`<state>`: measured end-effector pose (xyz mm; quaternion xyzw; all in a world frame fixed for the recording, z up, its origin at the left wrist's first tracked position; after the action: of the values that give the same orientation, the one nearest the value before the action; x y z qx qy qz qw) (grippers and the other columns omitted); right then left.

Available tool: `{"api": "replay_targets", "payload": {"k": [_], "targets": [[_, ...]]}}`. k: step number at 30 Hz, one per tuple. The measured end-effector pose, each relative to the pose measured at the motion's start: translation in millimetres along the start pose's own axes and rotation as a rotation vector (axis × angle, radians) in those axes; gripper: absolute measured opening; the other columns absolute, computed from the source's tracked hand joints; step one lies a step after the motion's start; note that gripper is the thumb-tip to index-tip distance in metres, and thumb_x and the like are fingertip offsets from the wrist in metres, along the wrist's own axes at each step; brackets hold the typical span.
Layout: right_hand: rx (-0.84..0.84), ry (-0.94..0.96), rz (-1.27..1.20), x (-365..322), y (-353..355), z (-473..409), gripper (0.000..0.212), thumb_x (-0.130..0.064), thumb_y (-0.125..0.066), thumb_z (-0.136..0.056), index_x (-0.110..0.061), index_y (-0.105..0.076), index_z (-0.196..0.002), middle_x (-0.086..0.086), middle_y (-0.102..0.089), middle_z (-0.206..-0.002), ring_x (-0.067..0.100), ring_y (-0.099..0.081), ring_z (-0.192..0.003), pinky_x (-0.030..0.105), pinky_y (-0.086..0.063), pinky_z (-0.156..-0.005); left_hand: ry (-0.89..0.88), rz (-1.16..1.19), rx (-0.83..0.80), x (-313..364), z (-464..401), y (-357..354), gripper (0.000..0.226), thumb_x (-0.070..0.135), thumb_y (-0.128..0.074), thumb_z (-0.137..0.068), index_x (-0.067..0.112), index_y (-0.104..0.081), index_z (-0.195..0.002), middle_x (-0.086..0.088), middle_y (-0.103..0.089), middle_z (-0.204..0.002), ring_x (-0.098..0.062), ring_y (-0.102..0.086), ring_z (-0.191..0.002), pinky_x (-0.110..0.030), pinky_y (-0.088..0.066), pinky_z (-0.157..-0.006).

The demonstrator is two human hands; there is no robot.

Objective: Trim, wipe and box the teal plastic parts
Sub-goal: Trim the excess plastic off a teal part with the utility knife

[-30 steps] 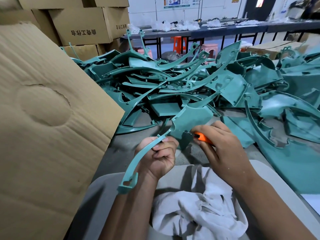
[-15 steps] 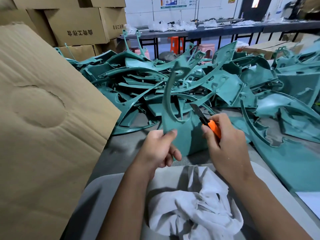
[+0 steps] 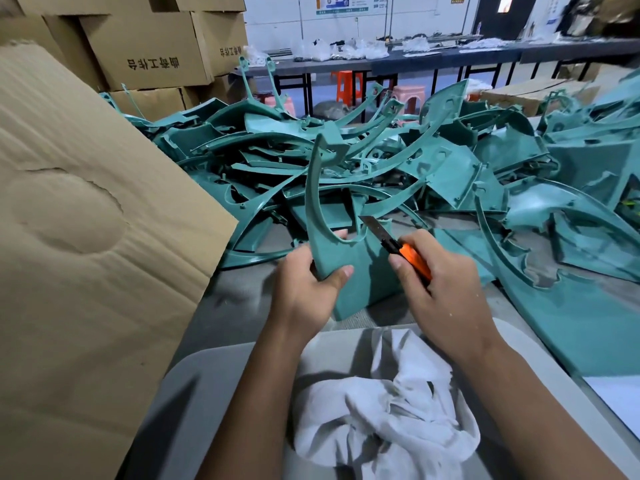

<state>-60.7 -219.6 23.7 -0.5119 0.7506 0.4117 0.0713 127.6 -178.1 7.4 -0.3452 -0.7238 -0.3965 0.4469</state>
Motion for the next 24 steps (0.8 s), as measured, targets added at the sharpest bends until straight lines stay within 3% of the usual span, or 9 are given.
{"api": "replay_targets", "payload": {"k": [2, 5, 8, 13, 19, 24], "targets": [[0.005, -0.005, -0.001, 0.9, -0.4, 0.1, 0.009, -0.026, -0.060, -0.104, -0.017, -0.061, -0.106, -0.015, -0.051, -0.070, 0.006, -0.051, -0.062, 0.019, -0.033, -0.055, 0.054, 0.226, -0.033, -1.8, -0.1, -10.0, 0.031, -0.006, -0.067, -0.092, 0.021, -0.073, -0.106, 0.006, -0.079, -0.102, -0.009, -0.074, -0.097, -0.022, -0.058, -0.080], [0.001, 0.000, -0.004, 2.1, -0.7, -0.2, 0.011, -0.026, -0.060, -0.105, -0.016, -0.063, -0.108, -0.011, -0.054, -0.072, 0.008, -0.052, -0.062, 0.023, -0.036, -0.056, 0.114, 0.333, -0.057, -5.6, -0.3, -17.0, 0.031, -0.010, -0.061, -0.094, 0.019, -0.072, -0.100, 0.010, -0.079, -0.095, -0.005, -0.075, -0.088, -0.014, -0.055, -0.071], [0.001, 0.018, -0.008, 1.1, 1.4, -0.9, 0.016, -0.030, -0.057, -0.104, -0.016, -0.063, -0.107, -0.010, -0.054, -0.072, 0.008, -0.052, -0.062, 0.023, -0.035, -0.056, 0.135, 0.353, -0.043, -7.4, -2.8, -15.3, 0.030, -0.010, -0.060, -0.095, 0.015, -0.070, -0.108, 0.005, -0.079, -0.100, -0.010, -0.075, -0.093, -0.019, -0.057, -0.075], [-0.059, 0.037, -0.021, -3.9, -2.8, 1.1, 0.014, -0.035, -0.058, -0.102, -0.022, -0.062, -0.105, -0.011, -0.057, -0.073, 0.011, -0.053, -0.065, 0.031, -0.042, -0.059, 0.117, 0.354, 0.016, -6.3, -4.1, -11.3, 0.039, -0.010, -0.057, -0.097, 0.005, -0.053, -0.132, -0.010, -0.073, -0.117, -0.023, -0.071, -0.108, -0.035, -0.059, -0.093], [-0.036, 0.043, 0.048, -3.8, -5.4, 2.2, 0.012, -0.031, -0.060, -0.104, -0.019, -0.063, -0.107, -0.007, -0.061, -0.075, 0.016, -0.054, -0.065, 0.040, -0.047, -0.059, 0.120, 0.363, -0.027, -5.5, -4.4, -13.5, 0.042, -0.011, -0.056, -0.097, 0.009, -0.053, -0.134, -0.003, -0.074, -0.113, -0.013, -0.072, -0.102, -0.028, -0.059, -0.089], [0.059, 0.035, 0.012, -3.8, 3.8, 0.0, 0.018, -0.033, -0.059, -0.102, -0.018, -0.066, -0.110, -0.009, -0.060, -0.076, 0.009, -0.052, -0.066, 0.027, -0.042, -0.060, 0.100, 0.350, -0.014, -7.3, -5.6, -11.0, 0.040, -0.010, -0.057, -0.097, 0.009, -0.054, -0.132, -0.003, -0.074, -0.116, -0.016, -0.071, -0.106, -0.028, -0.058, -0.090]]}}
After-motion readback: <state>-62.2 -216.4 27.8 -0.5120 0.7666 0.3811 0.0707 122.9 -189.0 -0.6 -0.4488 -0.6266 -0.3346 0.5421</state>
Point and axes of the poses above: each hand's wrist, its own z-axis away from the middle knuckle, its own y-axis out of the back of the hand, x = y × z, the point moved 6 cm from there along -z, towards the middle knuckle
